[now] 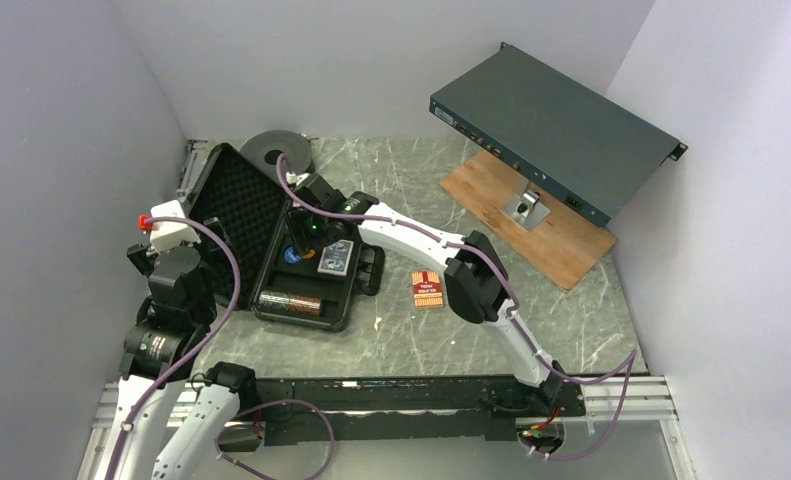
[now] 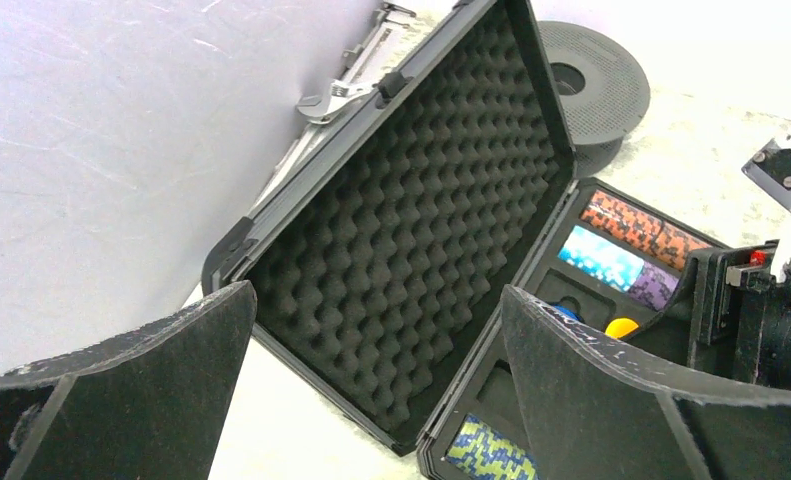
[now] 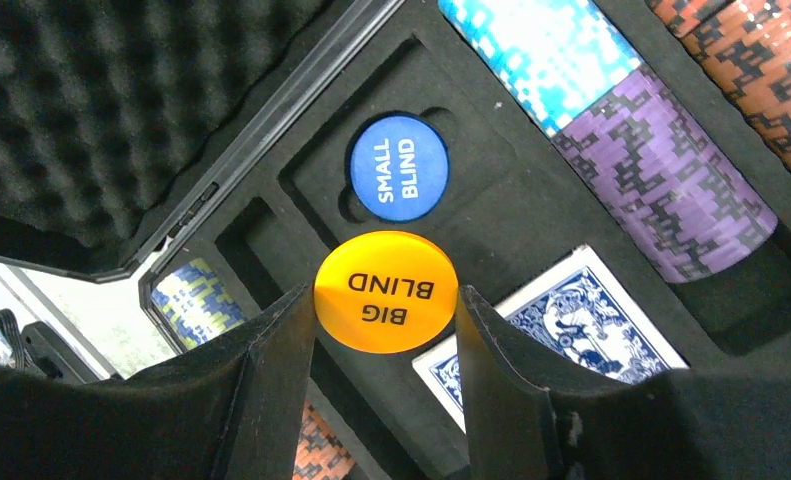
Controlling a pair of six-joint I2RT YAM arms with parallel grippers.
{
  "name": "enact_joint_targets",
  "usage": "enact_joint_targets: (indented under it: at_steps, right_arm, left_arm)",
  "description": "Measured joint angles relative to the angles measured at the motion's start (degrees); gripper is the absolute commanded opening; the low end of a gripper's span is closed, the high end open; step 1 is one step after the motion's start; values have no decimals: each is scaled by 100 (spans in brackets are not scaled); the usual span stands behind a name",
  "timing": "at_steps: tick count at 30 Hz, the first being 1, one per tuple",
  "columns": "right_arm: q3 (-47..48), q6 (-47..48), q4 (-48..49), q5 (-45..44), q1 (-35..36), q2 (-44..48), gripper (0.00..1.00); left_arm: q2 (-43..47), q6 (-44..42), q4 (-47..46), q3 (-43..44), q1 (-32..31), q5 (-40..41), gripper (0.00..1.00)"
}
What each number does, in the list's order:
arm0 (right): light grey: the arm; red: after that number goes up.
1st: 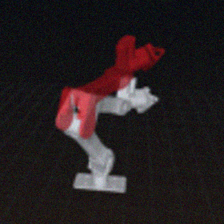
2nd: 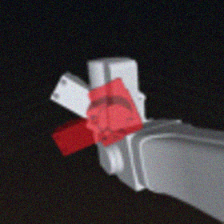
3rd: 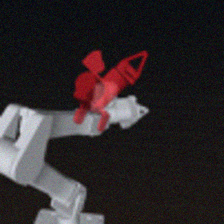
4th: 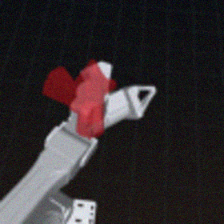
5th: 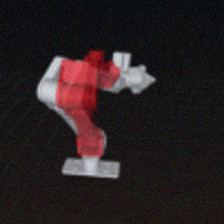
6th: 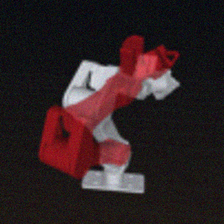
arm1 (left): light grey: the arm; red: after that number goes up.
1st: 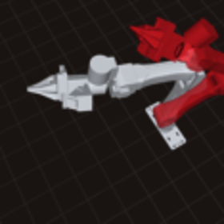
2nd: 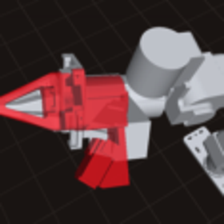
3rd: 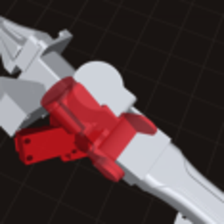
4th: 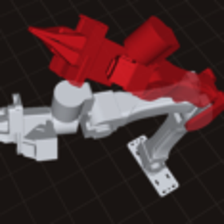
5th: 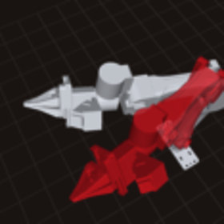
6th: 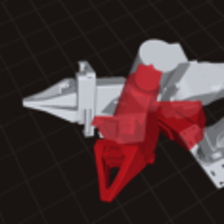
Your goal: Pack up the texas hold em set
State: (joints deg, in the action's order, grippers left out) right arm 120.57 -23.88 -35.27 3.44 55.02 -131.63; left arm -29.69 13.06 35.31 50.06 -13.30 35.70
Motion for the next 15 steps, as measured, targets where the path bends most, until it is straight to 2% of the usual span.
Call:
enact_joint_targets:
  at_steps: [7,15]
  right_arm:
    - [155,-35,166,146,15,-212,42]
    - [365,-28,313,179,33,-455,42]
  left_arm:
    - [81,166,81,66,0,365,99]
    - [87,168,105,68,-2,426,99]
